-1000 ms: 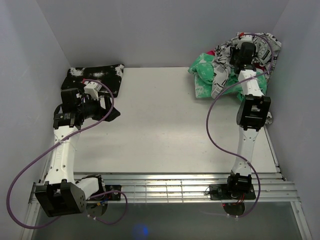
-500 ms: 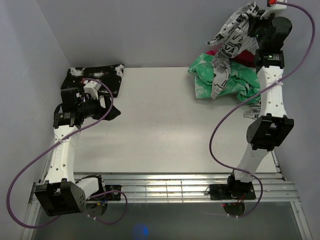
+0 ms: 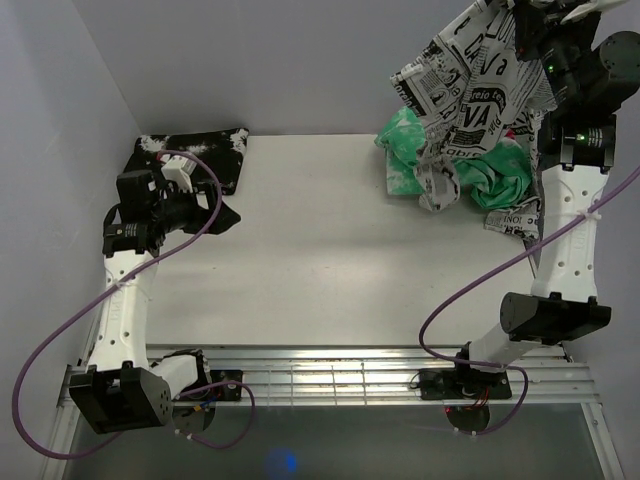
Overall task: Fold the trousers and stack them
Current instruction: Grab the trousers from the pile, then move the trousers to the center of the board
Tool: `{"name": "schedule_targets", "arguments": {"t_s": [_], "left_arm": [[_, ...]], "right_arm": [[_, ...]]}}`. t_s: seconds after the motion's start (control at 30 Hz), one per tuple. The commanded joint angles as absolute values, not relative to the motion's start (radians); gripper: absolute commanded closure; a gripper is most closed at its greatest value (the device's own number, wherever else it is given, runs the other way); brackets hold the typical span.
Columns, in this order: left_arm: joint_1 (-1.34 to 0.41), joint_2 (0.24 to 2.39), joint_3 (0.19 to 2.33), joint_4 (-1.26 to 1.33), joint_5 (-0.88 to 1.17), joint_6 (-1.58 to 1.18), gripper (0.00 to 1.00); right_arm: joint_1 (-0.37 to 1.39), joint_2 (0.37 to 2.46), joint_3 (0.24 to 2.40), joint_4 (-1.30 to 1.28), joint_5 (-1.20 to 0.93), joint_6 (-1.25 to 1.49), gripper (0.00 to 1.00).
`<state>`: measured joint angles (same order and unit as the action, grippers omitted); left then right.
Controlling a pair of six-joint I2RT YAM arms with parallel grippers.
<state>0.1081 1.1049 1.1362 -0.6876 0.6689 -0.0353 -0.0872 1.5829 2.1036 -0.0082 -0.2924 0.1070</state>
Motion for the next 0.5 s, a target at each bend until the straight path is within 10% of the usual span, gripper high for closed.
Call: {"name": "schedule_targets", "arguments": {"t_s": [0.0, 0.23, 0.47], "left_arm": [[0.107, 1.066, 1.183, -0.680, 0.678, -0.061, 0.02], [0.106, 1.043, 1.203, -0.680, 0.716, -0.055, 0.02], [0.107, 0.993, 1.194, -0.652, 0.753, -0.009, 0.02]], "right_arm": [[-0.060, 1.491, 2.131, 0.147, -0.351, 0.182, 0.92], [0.057, 1.462, 2.154, 0.201, -0.397, 0.234, 0.92], [0.199, 1.286, 1.716, 0.316, -0.600, 0.193, 0.92]]}}
